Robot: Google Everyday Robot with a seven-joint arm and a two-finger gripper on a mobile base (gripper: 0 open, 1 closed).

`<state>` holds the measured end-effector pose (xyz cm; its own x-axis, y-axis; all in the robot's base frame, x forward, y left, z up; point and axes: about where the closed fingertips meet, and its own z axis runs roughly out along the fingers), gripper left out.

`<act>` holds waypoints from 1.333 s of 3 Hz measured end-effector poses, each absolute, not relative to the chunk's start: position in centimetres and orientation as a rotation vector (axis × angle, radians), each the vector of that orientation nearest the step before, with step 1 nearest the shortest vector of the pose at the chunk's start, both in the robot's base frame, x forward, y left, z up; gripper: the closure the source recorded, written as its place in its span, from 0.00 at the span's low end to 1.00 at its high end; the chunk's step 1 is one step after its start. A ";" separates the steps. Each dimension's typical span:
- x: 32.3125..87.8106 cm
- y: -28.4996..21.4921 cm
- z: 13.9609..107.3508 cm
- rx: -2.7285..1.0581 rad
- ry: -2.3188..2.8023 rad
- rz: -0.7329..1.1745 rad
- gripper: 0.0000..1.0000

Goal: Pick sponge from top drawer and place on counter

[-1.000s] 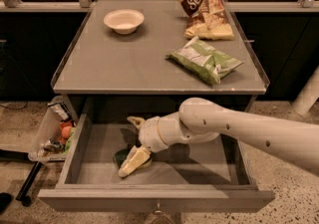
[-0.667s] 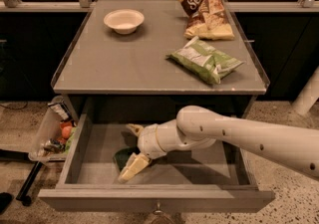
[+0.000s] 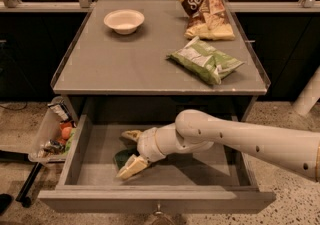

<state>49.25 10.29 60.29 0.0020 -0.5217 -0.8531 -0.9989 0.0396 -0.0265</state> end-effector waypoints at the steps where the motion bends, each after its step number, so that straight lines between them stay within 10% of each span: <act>1: 49.2 10.3 60.3 -1.569 1.609 0.852 0.43; 4: 49.2 10.3 60.3 -1.569 1.609 0.853 1.00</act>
Offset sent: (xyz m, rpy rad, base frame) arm 0.0000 0.0000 0.0000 0.0000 0.0000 0.0000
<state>49.24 10.29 60.30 0.0017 -0.5215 -0.8533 -0.9989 0.0395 -0.0261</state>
